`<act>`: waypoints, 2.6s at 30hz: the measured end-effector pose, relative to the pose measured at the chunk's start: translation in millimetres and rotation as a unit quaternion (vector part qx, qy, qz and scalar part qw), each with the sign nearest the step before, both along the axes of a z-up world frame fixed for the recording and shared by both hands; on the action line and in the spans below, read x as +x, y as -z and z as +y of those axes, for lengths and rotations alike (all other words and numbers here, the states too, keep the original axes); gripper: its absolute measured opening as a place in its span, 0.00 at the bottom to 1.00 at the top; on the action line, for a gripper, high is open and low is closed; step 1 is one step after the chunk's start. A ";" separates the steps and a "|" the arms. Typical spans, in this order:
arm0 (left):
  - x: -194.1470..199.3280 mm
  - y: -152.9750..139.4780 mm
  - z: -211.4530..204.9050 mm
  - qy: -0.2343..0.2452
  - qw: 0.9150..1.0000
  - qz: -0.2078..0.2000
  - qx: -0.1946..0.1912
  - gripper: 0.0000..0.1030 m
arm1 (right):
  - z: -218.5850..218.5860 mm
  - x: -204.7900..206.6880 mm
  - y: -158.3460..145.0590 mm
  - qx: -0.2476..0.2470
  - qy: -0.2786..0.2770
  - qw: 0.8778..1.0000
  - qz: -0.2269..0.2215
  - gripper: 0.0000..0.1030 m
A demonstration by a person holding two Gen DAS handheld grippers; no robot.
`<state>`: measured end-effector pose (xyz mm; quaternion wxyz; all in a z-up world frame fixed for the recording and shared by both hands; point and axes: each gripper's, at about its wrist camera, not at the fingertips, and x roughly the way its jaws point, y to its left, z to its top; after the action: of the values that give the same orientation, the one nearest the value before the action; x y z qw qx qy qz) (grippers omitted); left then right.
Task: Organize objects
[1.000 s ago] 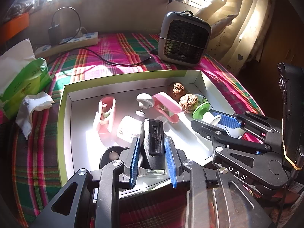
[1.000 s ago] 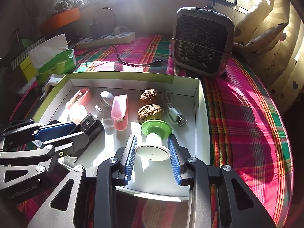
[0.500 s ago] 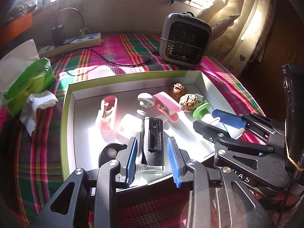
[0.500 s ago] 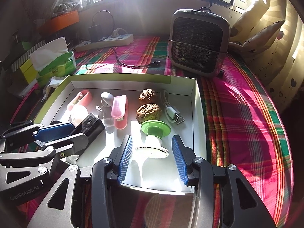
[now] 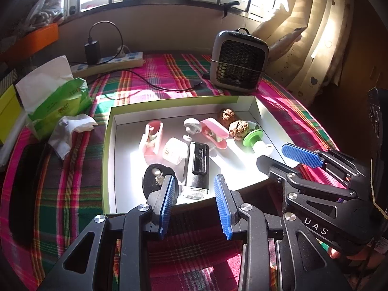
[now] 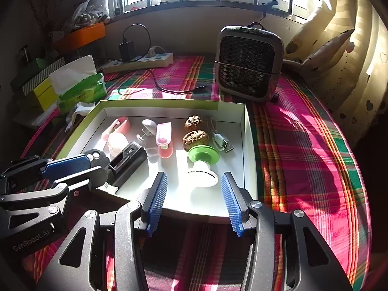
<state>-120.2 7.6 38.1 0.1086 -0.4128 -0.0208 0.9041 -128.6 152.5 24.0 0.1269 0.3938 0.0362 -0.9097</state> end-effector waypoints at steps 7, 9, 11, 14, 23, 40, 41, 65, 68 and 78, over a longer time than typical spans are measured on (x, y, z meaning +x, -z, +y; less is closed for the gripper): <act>24.3 -6.5 -5.7 -0.018 1.000 0.017 -0.002 0.31 | -0.6 23.8 -8.0 -0.004 -0.004 1.000 0.014 0.47; 30.7 -7.1 -5.7 -0.020 1.000 0.022 -0.006 0.31 | -1.5 30.3 -10.3 -0.003 -0.004 1.000 0.019 0.47; 36.0 -5.5 -6.4 -0.024 0.999 0.022 -0.010 0.31 | -2.7 36.4 -11.9 -0.004 -0.005 1.000 0.022 0.47; 44.1 -3.1 -7.4 -0.034 0.999 0.025 -0.023 0.31 | -4.0 44.6 -11.0 -0.004 -0.005 1.000 0.022 0.47; 64.1 10.1 -13.1 -0.050 0.998 0.013 -0.034 0.31 | -6.8 62.3 0.5 -0.002 -0.008 1.000 0.009 0.48; 81.1 34.3 -10.2 -0.061 0.996 -0.009 -0.060 0.31 | -0.6 79.8 27.3 0.004 0.008 1.000 -0.026 0.54; 82.3 35.3 -8.5 -0.061 0.996 -0.007 -0.067 0.31 | -0.1 80.8 28.8 0.004 0.008 1.000 -0.029 0.54; 91.1 39.5 -2.2 -0.079 0.995 0.013 -0.064 0.41 | 1.3 93.8 31.9 0.020 0.024 0.999 -0.015 0.59; 91.9 39.5 -0.5 -0.081 0.995 0.014 -0.065 0.41 | 1.2 93.7 31.8 0.019 0.024 0.999 -0.015 0.59; 93.4 39.7 -0.2 -0.084 0.994 0.016 -0.067 0.42 | 0.9 93.8 31.7 0.019 0.024 0.999 -0.015 0.59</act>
<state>-26.8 7.5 -1.7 0.0050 -0.4016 0.0071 0.9158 -34.7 153.4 -7.8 0.0977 0.4100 0.0416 -0.9059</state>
